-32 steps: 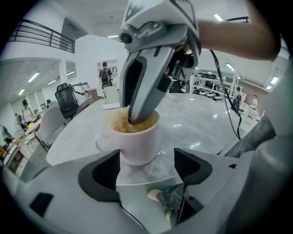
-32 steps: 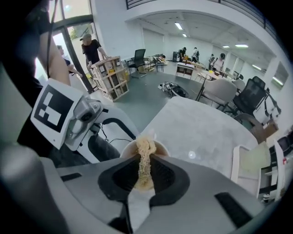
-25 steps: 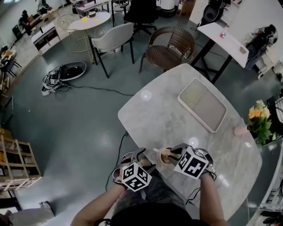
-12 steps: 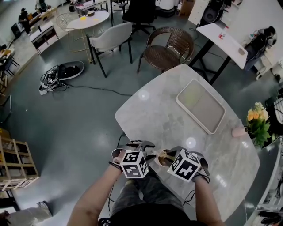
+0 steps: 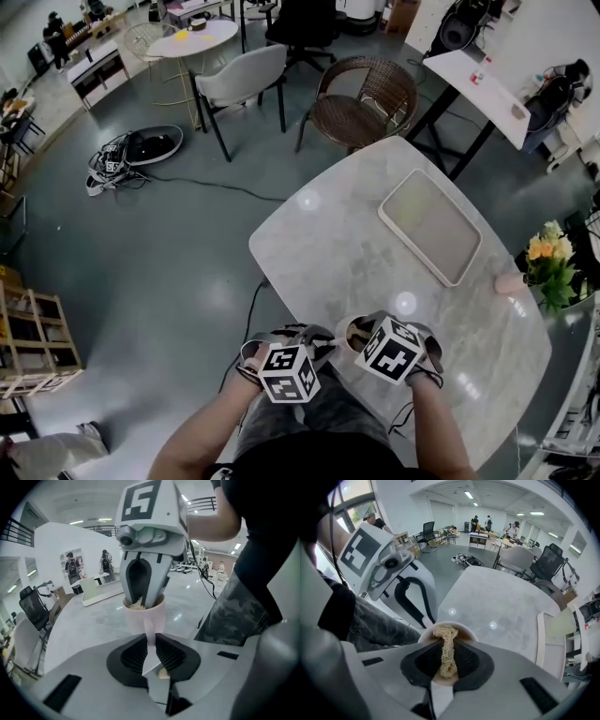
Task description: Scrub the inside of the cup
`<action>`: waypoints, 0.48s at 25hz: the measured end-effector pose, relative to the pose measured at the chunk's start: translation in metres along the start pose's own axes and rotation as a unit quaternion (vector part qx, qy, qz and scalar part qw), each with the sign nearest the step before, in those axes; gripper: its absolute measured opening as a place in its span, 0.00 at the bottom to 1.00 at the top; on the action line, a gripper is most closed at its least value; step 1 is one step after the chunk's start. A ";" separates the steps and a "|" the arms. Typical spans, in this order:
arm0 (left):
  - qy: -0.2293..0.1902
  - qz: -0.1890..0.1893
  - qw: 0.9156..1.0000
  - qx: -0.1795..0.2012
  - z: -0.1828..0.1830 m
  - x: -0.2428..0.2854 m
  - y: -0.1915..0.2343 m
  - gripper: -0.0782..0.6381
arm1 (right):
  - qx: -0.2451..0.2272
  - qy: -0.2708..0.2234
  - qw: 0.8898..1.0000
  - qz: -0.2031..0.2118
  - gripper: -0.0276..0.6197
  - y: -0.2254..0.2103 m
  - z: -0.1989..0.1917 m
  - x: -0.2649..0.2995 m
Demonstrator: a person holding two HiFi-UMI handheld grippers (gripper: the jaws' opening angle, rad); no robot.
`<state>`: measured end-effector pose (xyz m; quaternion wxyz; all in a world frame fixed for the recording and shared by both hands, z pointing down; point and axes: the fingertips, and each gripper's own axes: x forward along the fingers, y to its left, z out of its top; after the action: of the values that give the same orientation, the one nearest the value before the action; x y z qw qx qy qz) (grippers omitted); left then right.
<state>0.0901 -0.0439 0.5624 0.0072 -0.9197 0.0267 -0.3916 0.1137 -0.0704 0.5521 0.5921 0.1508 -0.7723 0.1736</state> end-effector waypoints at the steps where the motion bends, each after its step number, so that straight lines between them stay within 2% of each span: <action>1: 0.000 0.002 1.000 -0.001 0.002 0.001 -0.005 0.20 | 0.004 -0.001 1.000 0.007 0.14 0.001 -0.001 0.000; 3: -0.001 0.009 1.000 -0.011 0.005 0.004 -0.011 0.20 | 0.023 -0.007 0.999 0.025 0.14 0.002 -0.004 0.000; 6: 0.000 0.020 0.999 -0.026 0.007 0.006 -0.017 0.19 | 0.080 -0.036 0.995 0.049 0.14 0.000 -0.006 -0.005; 9: 0.005 0.013 1.000 -0.013 0.007 0.009 -0.034 0.19 | 0.141 -0.088 0.983 0.072 0.14 0.001 -0.001 -0.015; 12: 0.001 0.009 1.000 -0.009 0.012 0.013 -0.053 0.19 | 0.166 -0.129 0.974 0.089 0.14 0.007 0.010 -0.022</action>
<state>0.1099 0.0083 0.5652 0.0026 -0.9190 0.0380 -0.3923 0.1072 -0.0683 0.5279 0.4360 0.1991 -0.8131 0.3304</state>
